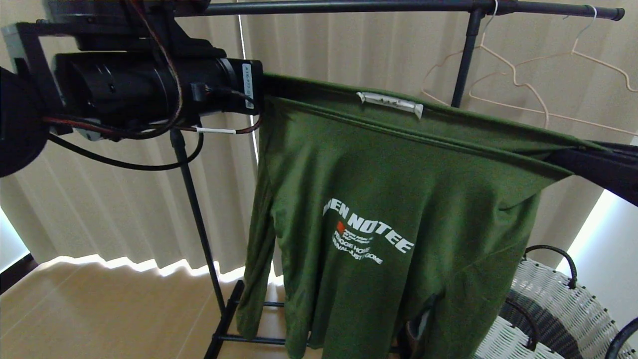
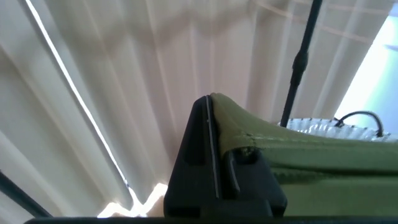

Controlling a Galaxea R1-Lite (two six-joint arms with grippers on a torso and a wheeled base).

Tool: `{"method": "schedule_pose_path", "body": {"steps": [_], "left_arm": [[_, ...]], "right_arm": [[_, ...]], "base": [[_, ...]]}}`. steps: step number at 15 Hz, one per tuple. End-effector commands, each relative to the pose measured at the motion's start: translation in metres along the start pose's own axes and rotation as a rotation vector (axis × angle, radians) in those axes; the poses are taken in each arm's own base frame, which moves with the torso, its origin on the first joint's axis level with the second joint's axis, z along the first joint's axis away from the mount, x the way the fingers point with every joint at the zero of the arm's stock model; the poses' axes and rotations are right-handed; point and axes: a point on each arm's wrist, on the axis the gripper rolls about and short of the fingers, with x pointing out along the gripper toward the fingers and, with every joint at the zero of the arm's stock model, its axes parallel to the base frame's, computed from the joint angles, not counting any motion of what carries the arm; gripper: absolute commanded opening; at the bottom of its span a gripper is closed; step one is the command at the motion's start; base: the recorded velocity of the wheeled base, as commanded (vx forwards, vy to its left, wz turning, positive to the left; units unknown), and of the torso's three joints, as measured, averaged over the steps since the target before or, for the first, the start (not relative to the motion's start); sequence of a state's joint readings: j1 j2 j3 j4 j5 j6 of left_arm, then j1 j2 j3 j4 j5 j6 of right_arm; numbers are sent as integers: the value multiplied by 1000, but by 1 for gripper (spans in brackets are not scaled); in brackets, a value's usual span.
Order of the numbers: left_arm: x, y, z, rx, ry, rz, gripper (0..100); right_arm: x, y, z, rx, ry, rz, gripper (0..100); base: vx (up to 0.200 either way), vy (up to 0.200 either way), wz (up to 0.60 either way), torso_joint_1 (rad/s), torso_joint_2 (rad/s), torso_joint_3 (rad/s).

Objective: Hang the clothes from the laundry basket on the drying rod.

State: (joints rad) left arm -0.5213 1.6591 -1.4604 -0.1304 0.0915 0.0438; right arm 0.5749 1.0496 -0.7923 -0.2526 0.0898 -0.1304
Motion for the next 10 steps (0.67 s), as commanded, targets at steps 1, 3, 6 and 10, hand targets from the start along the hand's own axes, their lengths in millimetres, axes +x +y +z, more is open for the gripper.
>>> {"method": "schedule_pose_path", "body": {"steps": [1, 3, 6, 10], "left_arm": [[11, 0, -11, 4, 38, 6, 0], [9, 1, -14, 6, 49, 7, 0], [-24, 4, -17, 14, 61, 5, 0], [-69, 6, -16, 25, 43, -10, 0]], "right_arm": [[-8, 2, 1, -2, -24, 20, 0], [-4, 2, -1, -2, -10, 15, 0], [11, -5, 1, 0, 12, -21, 0], [55, -30, 4, 16, 66, -108, 0]], "base": [[0, 0, 0, 0, 0, 0], [0, 0, 0, 0, 0, 0], [0, 0, 0, 0, 0, 0], [0, 0, 0, 0, 0, 0]]}}
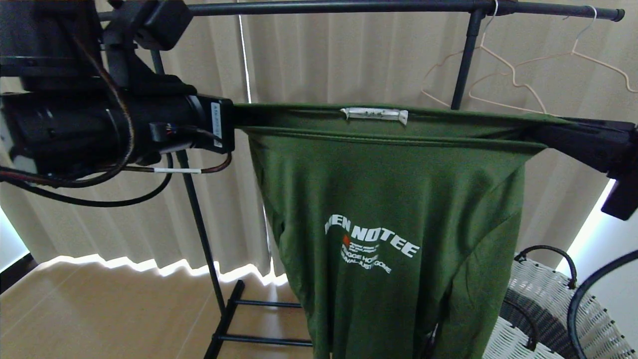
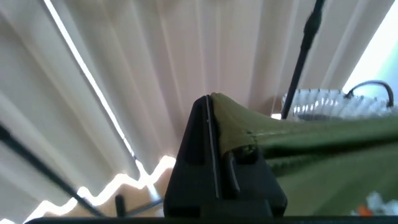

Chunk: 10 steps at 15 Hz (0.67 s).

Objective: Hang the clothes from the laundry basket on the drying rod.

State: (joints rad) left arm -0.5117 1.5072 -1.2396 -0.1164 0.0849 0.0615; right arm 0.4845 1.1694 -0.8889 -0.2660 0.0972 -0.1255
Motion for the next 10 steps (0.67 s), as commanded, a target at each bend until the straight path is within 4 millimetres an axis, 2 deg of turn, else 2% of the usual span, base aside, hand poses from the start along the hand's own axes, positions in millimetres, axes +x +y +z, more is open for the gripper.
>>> {"method": "schedule_pose_path", "body": {"steps": [1, 3, 4, 5, 7, 10], "left_arm": [[-45, 1, 6, 9, -29, -21, 0], [-80, -8, 8, 19, -7, -152, 0], [-88, -10, 8, 21, -3, -184, 0], [-107, -16, 8, 29, 4, -276, 0], [-122, -28, 5, 44, -4, -371, 0], [-130, -36, -1, 57, -1, -431, 0]], "right_arm": [[42, -16, -4, 24, 47, -50, 0], [68, -20, -7, 45, -10, -55, 0], [74, -21, -7, 44, -24, -57, 0], [90, -24, -9, 41, -47, -59, 0], [101, -26, -5, 42, -64, -59, 0], [106, -27, -1, 45, -77, -60, 0]], "base": [[0, 0, 0, 0, 0, 0], [0, 0, 0, 0, 0, 0], [0, 0, 0, 0, 0, 0], [0, 0, 0, 0, 0, 0], [0, 0, 0, 0, 0, 0], [0, 0, 0, 0, 0, 0]]}}
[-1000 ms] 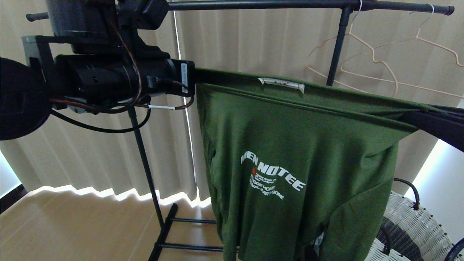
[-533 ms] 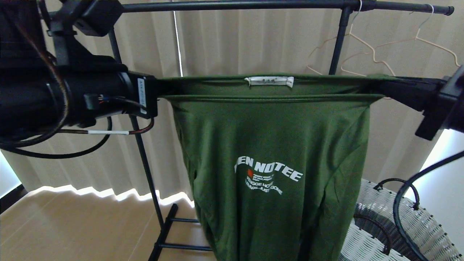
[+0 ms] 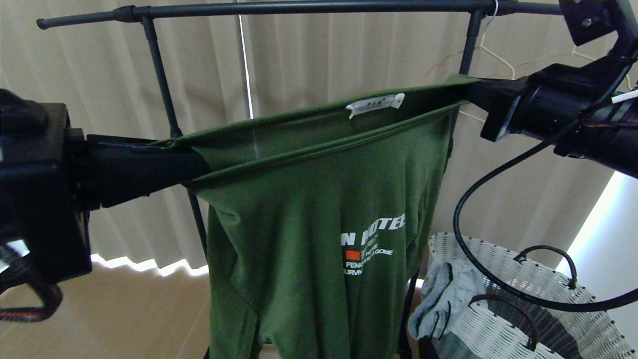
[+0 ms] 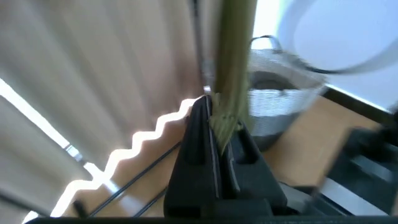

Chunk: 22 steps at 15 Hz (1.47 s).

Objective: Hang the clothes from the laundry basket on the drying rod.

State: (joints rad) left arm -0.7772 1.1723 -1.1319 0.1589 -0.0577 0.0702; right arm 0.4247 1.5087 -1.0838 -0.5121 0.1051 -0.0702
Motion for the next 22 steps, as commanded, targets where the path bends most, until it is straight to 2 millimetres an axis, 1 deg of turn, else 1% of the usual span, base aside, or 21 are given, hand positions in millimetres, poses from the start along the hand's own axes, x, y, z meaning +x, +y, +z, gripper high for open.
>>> {"method": "schedule_pose_path", "body": {"steps": [1, 5, 7, 8, 9, 10, 11, 12, 13, 14, 15, 17, 19, 22], "left_arm": [[-11, -4, 0, 6, -24, -24, 0], [-9, -3, 3, 6, -38, -14, 0], [10, 15, 11, -9, -47, 81, 0], [25, 27, 14, -7, -49, 132, 0], [36, 34, 15, -3, -49, 154, 0], [53, 47, 18, -6, -59, 197, 0], [65, 56, 20, -9, -64, 231, 0], [75, 61, 21, -11, -67, 255, 0], [87, 68, 21, -18, -66, 287, 0], [93, 71, 19, -22, -64, 301, 0], [94, 71, 19, -21, -65, 301, 0], [93, 67, 18, -19, -66, 287, 0], [92, 65, 19, -18, -70, 283, 0], [90, 64, 16, -19, -62, 282, 0]], "right_arm": [[8, 0, -5, 1, 17, 1, 0], [1, 0, 2, -4, -4, -12, 0], [-14, -1, 15, -14, -40, -19, 0], [-21, -5, 21, -18, -57, -37, 0], [-26, -8, 23, -20, -62, -51, 0], [-35, -10, 28, -22, -57, -66, 0], [-44, -10, 33, -22, -57, -69, 0], [-52, -9, 36, -21, -51, -67, 0], [-66, -7, 41, -20, -45, -67, 0], [-74, -5, 43, -20, -39, -62, 0], [-77, -4, 42, -19, -35, -57, 0], [-75, -1, 28, -11, 18, -39, 0], [-71, 3, 23, -7, 35, -13, 0], [-71, 6, 18, -4, 52, -1, 0]], "base": [[0, 0, 0, 0, 0, 0], [0, 0, 0, 0, 0, 0], [0, 0, 0, 0, 0, 0], [0, 0, 0, 0, 0, 0], [0, 0, 0, 0, 0, 0], [0, 0, 0, 0, 0, 0], [0, 0, 0, 0, 0, 0], [0, 0, 0, 0, 0, 0], [0, 0, 0, 0, 0, 0], [0, 0, 0, 0, 0, 0], [0, 0, 0, 0, 0, 0], [0, 0, 0, 0, 0, 0], [0, 0, 0, 0, 0, 0], [0, 0, 0, 0, 0, 0]]}}
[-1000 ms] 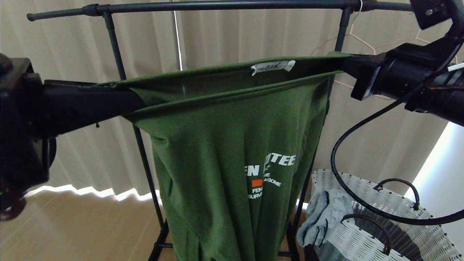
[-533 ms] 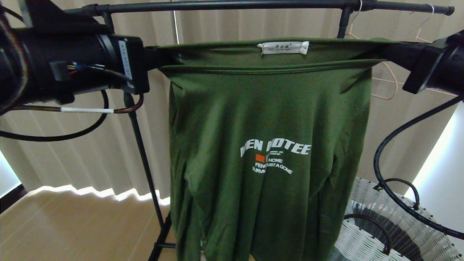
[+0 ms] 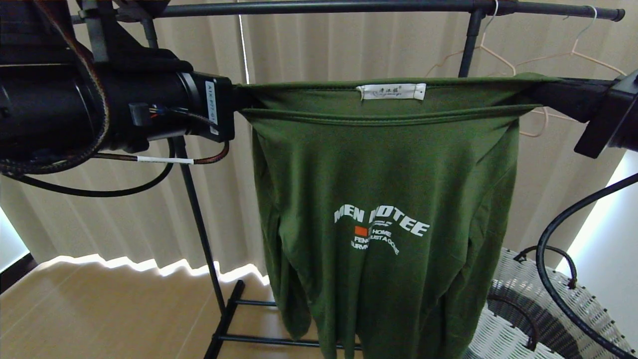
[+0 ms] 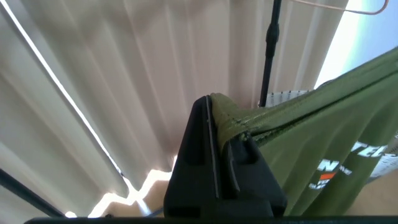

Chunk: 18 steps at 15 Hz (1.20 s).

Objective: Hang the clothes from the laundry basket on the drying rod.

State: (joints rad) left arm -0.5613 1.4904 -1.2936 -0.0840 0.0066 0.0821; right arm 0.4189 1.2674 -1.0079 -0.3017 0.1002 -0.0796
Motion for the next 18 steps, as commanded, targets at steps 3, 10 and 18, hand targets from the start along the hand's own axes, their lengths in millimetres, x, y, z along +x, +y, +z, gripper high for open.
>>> {"method": "schedule_pose_path", "body": {"steps": [3, 10, 18], "left_arm": [[-2, -1, -1, 1, 2, -4, 0], [-4, -1, -1, 1, 0, -4, 0], [3, 1, -27, 0, 67, 6, 0]], "right_arm": [[0, 1, -3, 1, 11, 5, 0], [1, 1, -5, 2, 20, 3, 0], [-12, 11, -52, 11, 126, 45, 100]], "base": [[0, 0, 0, 0, 0, 0], [0, 0, 0, 0, 0, 0], [0, 0, 0, 0, 0, 0]]}}
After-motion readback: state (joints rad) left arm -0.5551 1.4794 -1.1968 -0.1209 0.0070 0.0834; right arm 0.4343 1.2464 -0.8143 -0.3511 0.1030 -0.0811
